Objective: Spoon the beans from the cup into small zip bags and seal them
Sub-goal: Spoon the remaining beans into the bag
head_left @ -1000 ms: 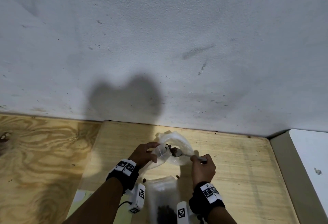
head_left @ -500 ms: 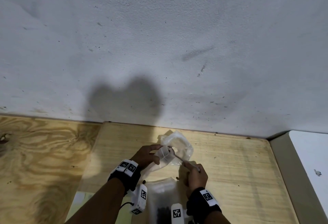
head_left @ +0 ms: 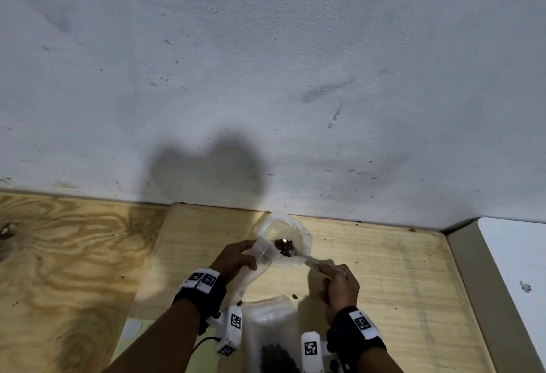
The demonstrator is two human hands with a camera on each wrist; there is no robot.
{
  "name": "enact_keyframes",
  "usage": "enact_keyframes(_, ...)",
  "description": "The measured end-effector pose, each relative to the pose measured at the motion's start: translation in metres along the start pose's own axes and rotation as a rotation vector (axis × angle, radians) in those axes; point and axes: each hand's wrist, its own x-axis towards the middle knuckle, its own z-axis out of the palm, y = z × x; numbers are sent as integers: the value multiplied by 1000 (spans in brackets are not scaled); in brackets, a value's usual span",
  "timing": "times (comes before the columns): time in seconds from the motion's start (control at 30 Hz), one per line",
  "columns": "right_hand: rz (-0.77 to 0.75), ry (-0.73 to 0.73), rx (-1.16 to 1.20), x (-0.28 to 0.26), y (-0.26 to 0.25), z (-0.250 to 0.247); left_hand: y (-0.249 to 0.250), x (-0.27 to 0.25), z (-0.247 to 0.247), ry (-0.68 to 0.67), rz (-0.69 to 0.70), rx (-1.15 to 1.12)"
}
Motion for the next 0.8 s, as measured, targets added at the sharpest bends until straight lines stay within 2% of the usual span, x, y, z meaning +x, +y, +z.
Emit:
enact_keyframes(0.5, -134, -92, 27, 1, -25, -10, 4, 0, 10, -19, 4, 11)
enact_keyframes(0.7, -242, -133, 57, -5, -48, -11, 4, 3, 13, 7, -5, -8)
enact_keyframes(0.8, -362, -163, 1, -8, -61, -12, 6, 0, 15, 7, -9, -6)
